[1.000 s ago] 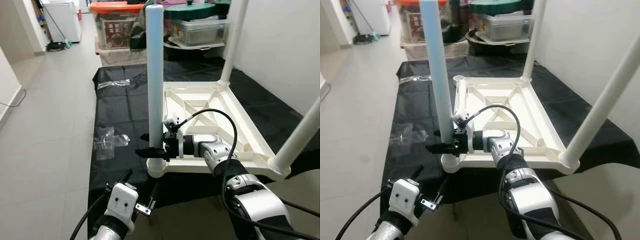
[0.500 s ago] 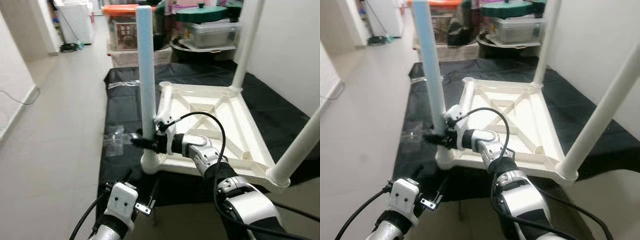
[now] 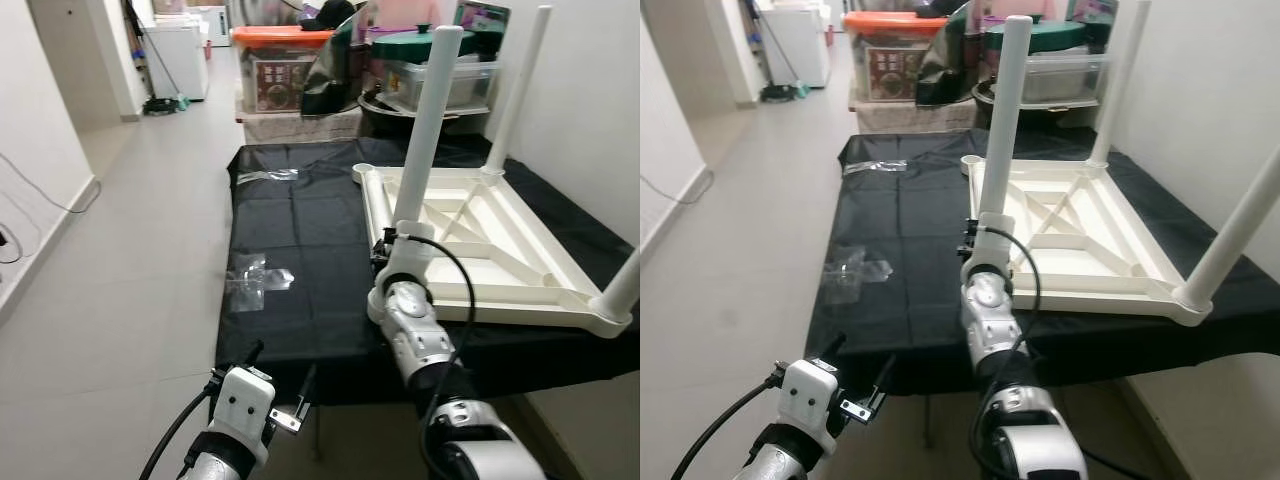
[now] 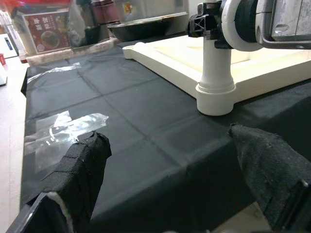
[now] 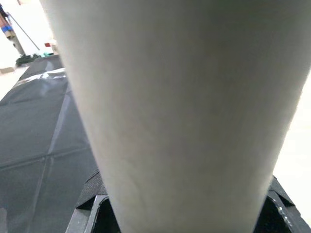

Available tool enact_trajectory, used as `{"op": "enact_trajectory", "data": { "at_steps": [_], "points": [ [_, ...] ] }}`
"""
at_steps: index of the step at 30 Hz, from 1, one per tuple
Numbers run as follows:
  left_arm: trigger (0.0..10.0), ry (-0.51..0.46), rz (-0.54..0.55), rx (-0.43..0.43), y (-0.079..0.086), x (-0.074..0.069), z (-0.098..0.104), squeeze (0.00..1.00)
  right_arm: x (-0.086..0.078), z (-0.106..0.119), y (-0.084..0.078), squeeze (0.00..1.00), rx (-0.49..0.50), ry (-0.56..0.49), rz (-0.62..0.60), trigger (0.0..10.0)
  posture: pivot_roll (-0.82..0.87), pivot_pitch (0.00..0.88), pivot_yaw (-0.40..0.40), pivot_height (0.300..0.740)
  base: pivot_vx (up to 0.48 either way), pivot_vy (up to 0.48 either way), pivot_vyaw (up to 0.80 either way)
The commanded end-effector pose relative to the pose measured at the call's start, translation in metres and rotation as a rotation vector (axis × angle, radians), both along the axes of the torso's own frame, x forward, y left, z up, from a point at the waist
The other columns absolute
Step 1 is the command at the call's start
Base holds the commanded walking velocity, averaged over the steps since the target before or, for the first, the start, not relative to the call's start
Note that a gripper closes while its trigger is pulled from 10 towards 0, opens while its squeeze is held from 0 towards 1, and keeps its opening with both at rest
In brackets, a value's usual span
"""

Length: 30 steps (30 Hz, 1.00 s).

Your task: Building children table

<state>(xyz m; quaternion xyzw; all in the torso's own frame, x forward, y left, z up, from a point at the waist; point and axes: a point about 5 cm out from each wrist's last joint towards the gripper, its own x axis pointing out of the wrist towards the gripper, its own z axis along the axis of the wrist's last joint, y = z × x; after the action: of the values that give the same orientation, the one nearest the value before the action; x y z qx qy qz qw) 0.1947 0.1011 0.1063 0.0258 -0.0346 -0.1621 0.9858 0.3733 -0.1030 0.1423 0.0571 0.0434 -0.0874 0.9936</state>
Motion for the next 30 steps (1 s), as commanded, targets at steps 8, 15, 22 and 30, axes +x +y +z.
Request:
{"op": "enact_trajectory", "data": {
  "at_steps": [8,15,22,30],
  "points": [
    [10.0,0.023,-0.005,0.004,0.0,-0.001,-0.004,0.0,0.004,0.004,0.012,0.76,0.104,-0.071,0.162,10.0,0.05,0.0,-0.015,0.74,0.0,0.0,0.0],
    [10.0,0.023,-0.008,0.004,0.0,0.0,-0.004,0.0,0.013,0.028,-0.001,0.0,0.124,-0.216,0.543,10.0,0.05,0.0,-0.016,0.74,0.0,0.0,0.0],
    [10.0,0.024,-0.01,0.005,0.0,0.0,-0.005,0.0,-0.002,0.018,0.008,0.0,0.082,-0.081,1.11,10.0,0.05,0.0,-0.01,0.74,0.0,0.0,0.0],
    [10.0,0.025,-0.011,0.005,-0.001,-0.001,-0.005,0.0,-0.016,0.011,0.014,0.0,0.028,0.028,1.429,10.0,0.06,0.0,-0.024,0.74,0.0,0.0,0.0]
  ]
}}
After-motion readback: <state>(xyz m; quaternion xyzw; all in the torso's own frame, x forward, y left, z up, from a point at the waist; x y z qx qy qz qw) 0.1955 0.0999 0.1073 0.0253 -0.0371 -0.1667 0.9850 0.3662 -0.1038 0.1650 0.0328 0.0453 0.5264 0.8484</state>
